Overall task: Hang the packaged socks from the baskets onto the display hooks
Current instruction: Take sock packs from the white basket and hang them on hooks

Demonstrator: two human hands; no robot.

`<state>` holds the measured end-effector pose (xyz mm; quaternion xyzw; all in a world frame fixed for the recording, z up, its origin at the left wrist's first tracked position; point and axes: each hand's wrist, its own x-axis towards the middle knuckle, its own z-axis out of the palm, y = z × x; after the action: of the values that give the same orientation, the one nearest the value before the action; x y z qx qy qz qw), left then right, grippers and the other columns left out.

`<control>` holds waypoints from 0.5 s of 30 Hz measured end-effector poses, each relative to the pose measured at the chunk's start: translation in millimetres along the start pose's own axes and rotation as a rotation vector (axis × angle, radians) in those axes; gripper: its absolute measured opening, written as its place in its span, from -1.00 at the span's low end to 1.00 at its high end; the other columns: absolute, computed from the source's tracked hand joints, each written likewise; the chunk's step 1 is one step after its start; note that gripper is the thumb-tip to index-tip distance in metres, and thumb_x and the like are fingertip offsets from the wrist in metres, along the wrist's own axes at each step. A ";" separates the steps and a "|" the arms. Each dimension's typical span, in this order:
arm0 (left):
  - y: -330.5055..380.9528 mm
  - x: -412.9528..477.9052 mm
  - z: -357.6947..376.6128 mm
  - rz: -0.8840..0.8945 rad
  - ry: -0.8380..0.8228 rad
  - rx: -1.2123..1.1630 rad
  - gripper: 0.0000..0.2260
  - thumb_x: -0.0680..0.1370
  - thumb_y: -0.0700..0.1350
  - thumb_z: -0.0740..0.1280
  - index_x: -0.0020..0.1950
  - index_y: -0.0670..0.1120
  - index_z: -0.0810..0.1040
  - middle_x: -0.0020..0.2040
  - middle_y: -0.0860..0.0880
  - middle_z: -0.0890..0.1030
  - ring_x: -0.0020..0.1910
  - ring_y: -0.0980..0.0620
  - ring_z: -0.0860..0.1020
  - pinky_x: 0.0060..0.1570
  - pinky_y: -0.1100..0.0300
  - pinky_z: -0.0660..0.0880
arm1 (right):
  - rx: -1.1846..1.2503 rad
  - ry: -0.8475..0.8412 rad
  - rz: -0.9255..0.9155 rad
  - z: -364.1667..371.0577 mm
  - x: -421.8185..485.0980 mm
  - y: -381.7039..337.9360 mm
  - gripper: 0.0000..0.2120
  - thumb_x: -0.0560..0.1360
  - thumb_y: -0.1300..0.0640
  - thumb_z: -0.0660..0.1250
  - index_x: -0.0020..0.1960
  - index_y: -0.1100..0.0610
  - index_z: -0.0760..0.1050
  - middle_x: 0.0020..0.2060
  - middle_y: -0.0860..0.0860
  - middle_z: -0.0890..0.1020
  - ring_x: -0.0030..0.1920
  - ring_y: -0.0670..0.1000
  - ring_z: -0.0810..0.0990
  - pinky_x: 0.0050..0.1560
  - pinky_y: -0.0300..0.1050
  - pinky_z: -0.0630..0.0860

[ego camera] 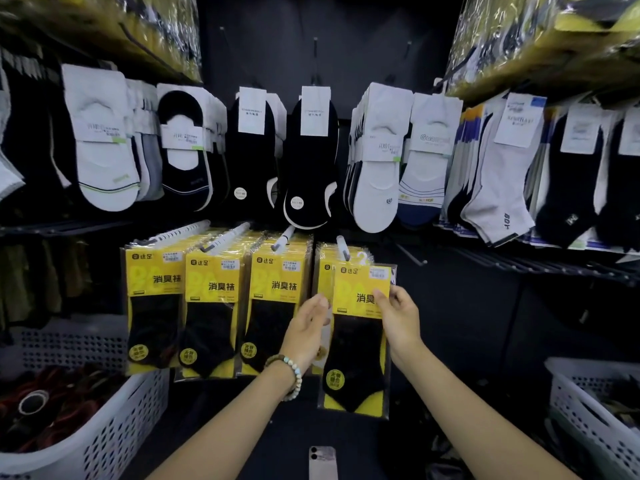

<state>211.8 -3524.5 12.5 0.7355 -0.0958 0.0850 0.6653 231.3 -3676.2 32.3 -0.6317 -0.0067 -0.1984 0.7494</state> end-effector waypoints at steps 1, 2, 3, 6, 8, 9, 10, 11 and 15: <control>-1.7 1.3 1.0 0.011 0.013 -0.004 -0.52 0.57 0.15 0.08 0.45 0.03 0.25 0.39 0.03 0.40 0.27 0.10 0.44 0.32 0.11 0.34 | -0.030 -0.034 -0.028 3.3 5.1 -0.9 -0.94 0.56 0.20 0.29 0.03 0.13 0.51 -0.04 0.07 0.68 -0.03 0.01 0.66 0.03 -0.07 0.59; -3.5 3.1 1.9 0.019 0.033 -0.003 -0.51 0.56 0.17 0.08 0.46 0.04 0.23 0.41 0.03 0.36 0.31 0.10 0.41 0.33 0.13 0.31 | -0.056 -0.070 -0.050 6.7 9.8 -0.6 -0.92 0.56 0.20 0.29 0.05 0.14 0.51 -0.03 0.08 0.68 -0.01 0.01 0.66 0.05 -0.05 0.59; -6.3 4.9 2.2 0.027 0.056 0.002 -0.50 0.56 0.17 0.08 0.47 0.05 0.22 0.42 0.05 0.34 0.33 0.13 0.37 0.32 0.19 0.29 | -0.074 -0.098 -0.062 10.3 14.4 1.1 -0.90 0.56 0.20 0.29 0.07 0.15 0.50 -0.02 0.08 0.68 0.00 0.02 0.66 0.06 -0.05 0.59; -18.2 12.5 5.9 0.050 0.096 0.035 -0.51 0.58 0.15 0.07 0.49 0.06 0.16 0.46 0.11 0.25 0.30 0.27 0.23 0.22 0.33 0.19 | -0.069 -0.121 -0.055 18.3 27.1 13.3 -0.90 0.56 0.20 0.29 0.06 0.12 0.51 -0.02 0.05 0.68 0.00 -0.01 0.66 0.01 -0.13 0.60; -27.4 21.0 10.0 0.070 0.109 0.064 -0.50 0.58 0.15 0.05 0.51 0.08 0.11 0.49 0.12 0.18 0.35 0.27 0.17 0.26 0.32 0.13 | -0.063 -0.105 -0.058 20.6 36.6 23.3 -0.92 0.55 0.17 0.31 0.04 0.10 0.53 -0.04 0.02 0.69 -0.03 -0.07 0.67 -0.10 -0.27 0.59; -31.4 26.6 12.4 0.074 0.119 0.074 -0.50 0.58 0.15 0.04 0.51 0.09 0.09 0.49 0.13 0.16 0.39 0.24 0.15 0.29 0.29 0.12 | -0.054 -0.100 -0.058 21.4 41.7 28.3 -0.91 0.54 0.16 0.33 0.04 0.11 0.54 -0.06 0.01 0.69 -0.06 -0.09 0.68 -0.16 -0.32 0.58; -35.2 33.5 14.7 0.076 0.132 0.080 -0.50 0.58 0.16 0.04 0.51 0.11 0.08 0.49 0.13 0.16 0.41 0.21 0.14 0.30 0.27 0.11 | -0.036 -0.097 -0.054 22.1 47.4 32.6 -0.89 0.53 0.14 0.34 0.04 0.13 0.56 -0.08 0.00 0.70 -0.09 -0.12 0.68 -0.21 -0.36 0.56; -38.7 41.0 17.3 0.078 0.144 0.080 -0.50 0.58 0.15 0.04 0.51 0.12 0.06 0.49 0.14 0.15 0.41 0.22 0.13 0.29 0.26 0.11 | -0.012 -0.095 -0.047 22.6 53.3 36.6 -0.88 0.53 0.14 0.35 0.03 0.14 0.57 -0.10 0.00 0.71 -0.11 -0.13 0.69 -0.23 -0.38 0.55; -49.8 74.1 29.2 0.071 0.166 0.082 -0.48 0.57 0.19 -0.01 0.52 0.14 -0.02 0.51 0.16 0.08 0.45 0.18 0.08 0.40 0.15 0.07 | 0.039 -0.093 -0.017 27.4 82.3 50.7 -0.86 0.50 0.11 0.38 0.01 0.14 0.61 -0.15 -0.02 0.73 -0.13 -0.11 0.69 -0.25 -0.39 0.54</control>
<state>296.0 -3550.8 -19.7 0.7486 -0.0627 0.1731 0.6369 329.2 -3667.7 11.4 -0.6254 -0.0506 -0.1749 0.7587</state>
